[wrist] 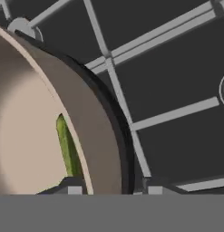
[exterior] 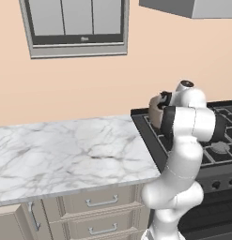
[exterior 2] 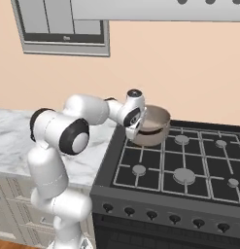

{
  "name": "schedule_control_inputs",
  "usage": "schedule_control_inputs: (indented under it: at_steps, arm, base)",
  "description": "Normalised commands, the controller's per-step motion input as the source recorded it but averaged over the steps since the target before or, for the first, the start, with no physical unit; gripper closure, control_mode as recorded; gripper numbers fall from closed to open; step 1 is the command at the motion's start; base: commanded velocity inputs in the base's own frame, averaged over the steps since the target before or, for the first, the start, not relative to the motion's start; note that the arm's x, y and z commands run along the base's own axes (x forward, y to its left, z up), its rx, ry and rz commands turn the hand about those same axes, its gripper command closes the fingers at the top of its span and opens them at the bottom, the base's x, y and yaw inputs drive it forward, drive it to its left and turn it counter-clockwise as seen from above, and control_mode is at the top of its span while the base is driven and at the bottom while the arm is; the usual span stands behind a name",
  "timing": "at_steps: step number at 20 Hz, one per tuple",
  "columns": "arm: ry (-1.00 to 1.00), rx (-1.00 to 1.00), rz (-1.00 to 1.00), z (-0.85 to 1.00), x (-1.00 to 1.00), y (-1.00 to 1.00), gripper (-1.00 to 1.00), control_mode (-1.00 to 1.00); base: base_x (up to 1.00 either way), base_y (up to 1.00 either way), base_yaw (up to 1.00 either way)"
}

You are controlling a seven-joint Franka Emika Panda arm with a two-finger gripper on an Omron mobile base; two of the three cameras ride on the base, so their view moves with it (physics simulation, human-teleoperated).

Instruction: Turn on the sink faucet. Then move the squash from the counter to the sink. Turn off the sink. Move the vegetable from the sink to the pot next to the stove. Finally move the pot to the rear left burner.

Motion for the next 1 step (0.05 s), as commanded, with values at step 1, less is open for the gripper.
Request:
schedule_control_inputs:
  at_steps: [1]
  arm:
    - [0.00, 0.00, 0.00, 0.00, 0.00, 0.00, -1.00, -1.00]
  base:
    - [0.00, 0.00, 0.00]
